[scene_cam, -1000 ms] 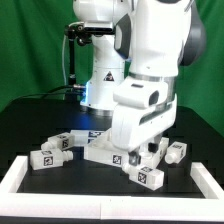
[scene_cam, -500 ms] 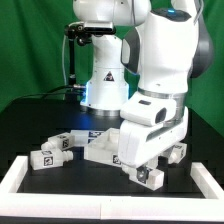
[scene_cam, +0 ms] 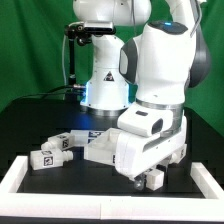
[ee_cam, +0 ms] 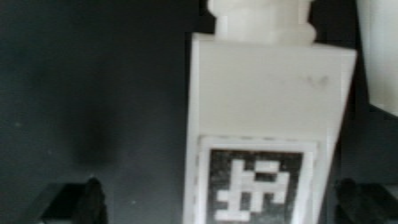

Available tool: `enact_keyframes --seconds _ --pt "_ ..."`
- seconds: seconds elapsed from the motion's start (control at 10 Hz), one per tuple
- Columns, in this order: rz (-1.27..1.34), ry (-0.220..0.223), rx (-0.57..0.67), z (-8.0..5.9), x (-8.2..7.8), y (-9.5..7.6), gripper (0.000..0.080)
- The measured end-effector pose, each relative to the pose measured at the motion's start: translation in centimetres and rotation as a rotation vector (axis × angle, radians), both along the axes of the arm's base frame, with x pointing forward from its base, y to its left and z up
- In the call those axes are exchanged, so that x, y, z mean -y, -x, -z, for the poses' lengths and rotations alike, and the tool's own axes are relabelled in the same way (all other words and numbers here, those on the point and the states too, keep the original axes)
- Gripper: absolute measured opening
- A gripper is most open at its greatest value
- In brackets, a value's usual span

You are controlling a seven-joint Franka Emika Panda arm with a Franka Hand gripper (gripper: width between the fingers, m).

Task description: Assemble one leg

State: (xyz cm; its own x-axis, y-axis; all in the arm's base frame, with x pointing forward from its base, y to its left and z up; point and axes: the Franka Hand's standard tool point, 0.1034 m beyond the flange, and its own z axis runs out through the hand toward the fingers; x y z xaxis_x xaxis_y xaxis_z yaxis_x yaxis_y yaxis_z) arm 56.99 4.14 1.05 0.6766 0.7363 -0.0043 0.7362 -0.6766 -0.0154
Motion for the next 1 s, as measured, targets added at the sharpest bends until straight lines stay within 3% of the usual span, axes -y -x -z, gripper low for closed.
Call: enact_keyframes --seconds 0.1,0.3,0.6,0.8,0.9,1.0 --pt "0.000 0.000 -0.001 0.0 0.0 0.0 0.0609" --pt "0.000 0.000 -0.001 0.1 0.0 0.0 0.0303" --pt "0.000 0.000 -0.002 -0.1 0.1 0.0 0.0285" --pt "-0.007 0.017 -0.032 -3.6 1.6 -0.5 0.0285" --pt "0.001 0.022 -0.015 -5.0 1.8 0.5 0.0285" --pt "0.009 0.029 -0.009 -6.3 2.2 2.6 0.0285"
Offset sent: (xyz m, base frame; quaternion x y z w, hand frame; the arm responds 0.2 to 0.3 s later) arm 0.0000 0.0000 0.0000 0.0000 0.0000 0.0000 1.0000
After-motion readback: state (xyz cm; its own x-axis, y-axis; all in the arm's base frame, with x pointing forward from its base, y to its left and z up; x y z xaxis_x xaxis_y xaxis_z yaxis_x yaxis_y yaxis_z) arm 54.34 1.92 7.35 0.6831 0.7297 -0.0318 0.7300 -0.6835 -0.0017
